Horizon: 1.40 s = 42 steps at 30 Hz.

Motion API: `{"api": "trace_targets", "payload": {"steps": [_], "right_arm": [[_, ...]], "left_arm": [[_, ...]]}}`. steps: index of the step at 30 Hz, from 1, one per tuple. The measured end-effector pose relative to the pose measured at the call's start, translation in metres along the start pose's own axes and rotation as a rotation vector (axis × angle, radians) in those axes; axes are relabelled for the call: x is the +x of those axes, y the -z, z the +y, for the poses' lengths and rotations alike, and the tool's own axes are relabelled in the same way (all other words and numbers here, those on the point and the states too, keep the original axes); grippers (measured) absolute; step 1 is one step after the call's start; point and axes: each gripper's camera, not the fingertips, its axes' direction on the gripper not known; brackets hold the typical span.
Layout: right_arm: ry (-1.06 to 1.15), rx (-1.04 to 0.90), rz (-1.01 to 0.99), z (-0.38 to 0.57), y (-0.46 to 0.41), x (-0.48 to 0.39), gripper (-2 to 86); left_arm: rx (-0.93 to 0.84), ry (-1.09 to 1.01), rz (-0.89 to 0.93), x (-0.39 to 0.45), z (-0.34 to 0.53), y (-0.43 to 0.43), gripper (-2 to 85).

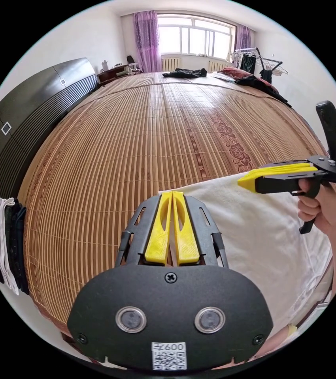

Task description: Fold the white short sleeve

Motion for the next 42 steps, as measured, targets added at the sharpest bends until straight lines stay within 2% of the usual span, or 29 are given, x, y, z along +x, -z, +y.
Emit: {"api": "trace_targets", "payload": {"steps": [8,11,15,17,27,30,32,33,35,38,42], "right_arm": [[-0.174,0.048,0.001,0.058,0.127,0.058,-0.8],[-0.24,0.046,0.116,0.083,0.169,0.071,-0.8],[-0.326,0.104,0.131,0.104,0.217,0.079,-0.8],[-0.379,0.099,0.264,0.114,0.238,0.076,-0.8],[-0.416,0.168,0.29,0.123,0.266,0.025,-0.8],[-0.429,0.218,0.378,0.127,0.274,-0.001,-0.8],[-0.534,0.286,0.546,0.138,0.288,-0.019,-0.8],[-0.54,0.306,0.566,0.142,0.292,-0.025,-0.8],[-0.48,0.366,0.496,0.151,0.303,-0.044,-0.8],[-0.42,0.336,0.339,0.153,0.3,-0.06,-0.8],[-0.374,0.199,0.393,0.149,0.277,-0.08,-0.8]], "left_arm": [[0.002,0.027,0.056,-0.033,0.003,-0.003,0.7],[0.003,0.021,0.043,-0.039,0.004,-0.004,0.7],[0.003,0.016,0.033,-0.046,0.005,-0.004,0.7],[0.003,0.016,0.034,-0.052,0.005,-0.004,0.7],[0.005,0.009,0.022,-0.071,0.007,-0.004,0.8],[0.006,0.008,0.019,-0.077,0.008,-0.004,0.9],[0.006,0.008,0.02,-0.082,0.008,-0.004,0.9],[0.006,0.008,0.019,-0.083,0.008,-0.004,0.9],[0.006,0.005,0.013,-0.086,0.009,-0.004,0.9],[0.007,-0.002,0.0,-0.089,0.009,-0.003,0.9],[0.007,-0.008,-0.013,-0.093,0.01,-0.003,0.9]]}}
